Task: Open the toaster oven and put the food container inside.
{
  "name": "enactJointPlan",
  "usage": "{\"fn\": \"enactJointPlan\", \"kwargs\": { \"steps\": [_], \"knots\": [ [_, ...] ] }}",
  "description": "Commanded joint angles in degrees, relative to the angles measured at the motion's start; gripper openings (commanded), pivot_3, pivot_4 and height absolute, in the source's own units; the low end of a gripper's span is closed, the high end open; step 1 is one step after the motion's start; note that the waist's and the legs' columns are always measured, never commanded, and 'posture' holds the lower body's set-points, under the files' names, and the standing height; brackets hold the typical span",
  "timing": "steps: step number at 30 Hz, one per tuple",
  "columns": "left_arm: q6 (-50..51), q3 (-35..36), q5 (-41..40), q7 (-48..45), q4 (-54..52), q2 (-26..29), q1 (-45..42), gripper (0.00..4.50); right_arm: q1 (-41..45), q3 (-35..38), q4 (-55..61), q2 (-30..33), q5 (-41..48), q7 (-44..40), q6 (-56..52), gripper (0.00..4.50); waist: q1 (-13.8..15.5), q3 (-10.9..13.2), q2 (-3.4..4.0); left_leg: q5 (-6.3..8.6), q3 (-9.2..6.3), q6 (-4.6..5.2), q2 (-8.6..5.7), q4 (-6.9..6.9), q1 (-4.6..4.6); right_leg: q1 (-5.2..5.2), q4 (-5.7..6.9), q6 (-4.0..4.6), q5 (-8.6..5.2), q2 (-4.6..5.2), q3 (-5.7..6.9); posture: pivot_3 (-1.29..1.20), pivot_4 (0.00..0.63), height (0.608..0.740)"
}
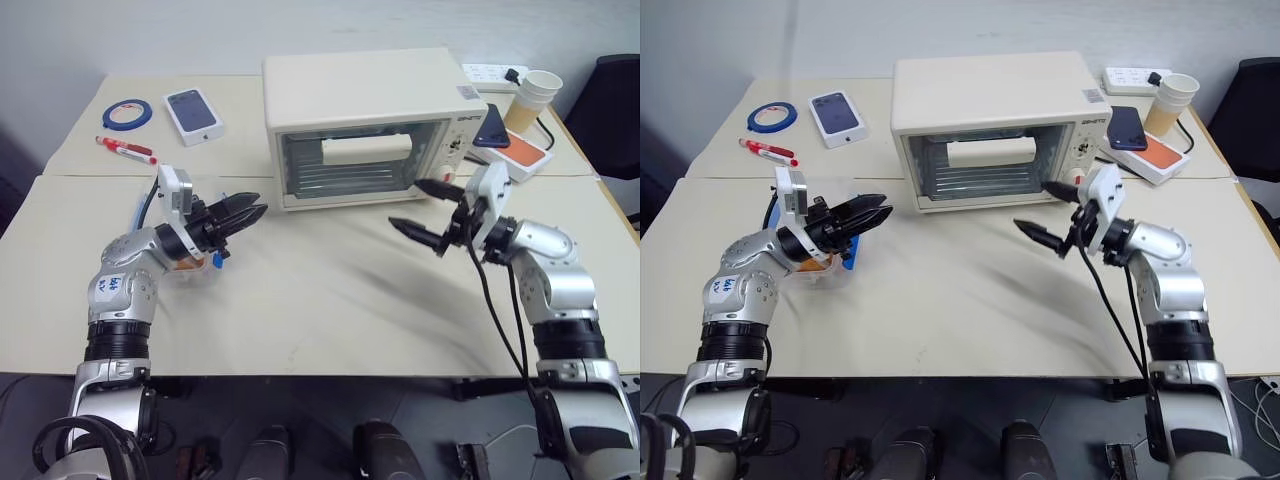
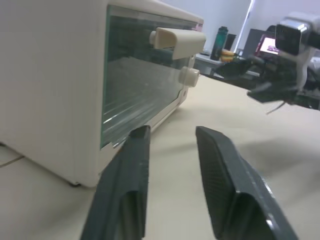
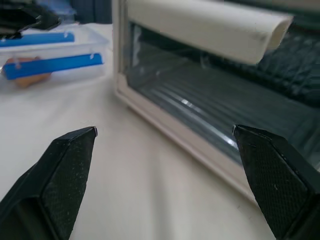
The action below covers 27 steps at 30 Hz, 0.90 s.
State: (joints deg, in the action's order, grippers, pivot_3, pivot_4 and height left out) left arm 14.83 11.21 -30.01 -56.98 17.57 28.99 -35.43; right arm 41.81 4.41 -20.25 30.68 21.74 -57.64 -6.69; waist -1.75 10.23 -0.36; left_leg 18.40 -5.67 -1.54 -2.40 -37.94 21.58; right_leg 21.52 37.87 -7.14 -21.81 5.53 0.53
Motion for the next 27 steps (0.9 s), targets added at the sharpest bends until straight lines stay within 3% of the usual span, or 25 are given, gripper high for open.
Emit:
{"fn": "enactJointPlan", "kwargs": {
  "steps": [1, 6, 14, 27],
  "knots": [
    [-0.91, 1.17, -0.95, 0.71, -4.25, -0.29, 0.86, 2.02, 5.25, 0.34, -5.02, -0.74, -0.98, -0.08, 1.64, 4.5, 0.1, 0.0, 0.0, 0.0, 0.0, 0.0, -0.01, 0.0, 0.0, 0.0, 0.01, 0.0, 0.0, 0.01, 0.0, 0.0, 0.15, 0.74],
    [1.35, 1.96, -2.48, 1.76, -7.07, -0.74, 2.35, 2.02, 9.23, 0.56, -9.74, -1.99, -1.52, -1.29, 3.59, 4.5, 0.0, 0.0, 0.0, 0.0, -0.06, 0.0, -0.02, 0.03, 0.03, -0.03, 0.1, 0.0, 0.0, 0.02, 0.04, 0.0, 0.15, 0.74],
    [1.46, 2.94, -2.69, 3.56, -9.39, -0.86, 4.69, 4.02, 7.25, -0.18, -4.66, -2.72, -0.43, -4.68, 3.26, 4.5, -0.17, 0.0, 0.0, 0.0, -0.03, 0.0, 0.04, 0.06, 0.03, 0.0, 0.11, 0.0, 0.0, 0.02, 0.04, 0.0, 0.15, 0.74],
    [1.63, 3.61, -3.24, 2.97, -5.45, -0.75, 2.58, 4.02, -4.46, -1.78, 10.08, 0.25, 0.1, -8.76, 1.45, 4.5, -0.14, 0.0, 0.0, 0.01, -0.03, -0.01, 0.04, 0.06, 0.03, 0.0, 0.1, 0.0, 0.0, 0.01, 0.03, 0.0, 0.15, 0.74]
  ]
}}
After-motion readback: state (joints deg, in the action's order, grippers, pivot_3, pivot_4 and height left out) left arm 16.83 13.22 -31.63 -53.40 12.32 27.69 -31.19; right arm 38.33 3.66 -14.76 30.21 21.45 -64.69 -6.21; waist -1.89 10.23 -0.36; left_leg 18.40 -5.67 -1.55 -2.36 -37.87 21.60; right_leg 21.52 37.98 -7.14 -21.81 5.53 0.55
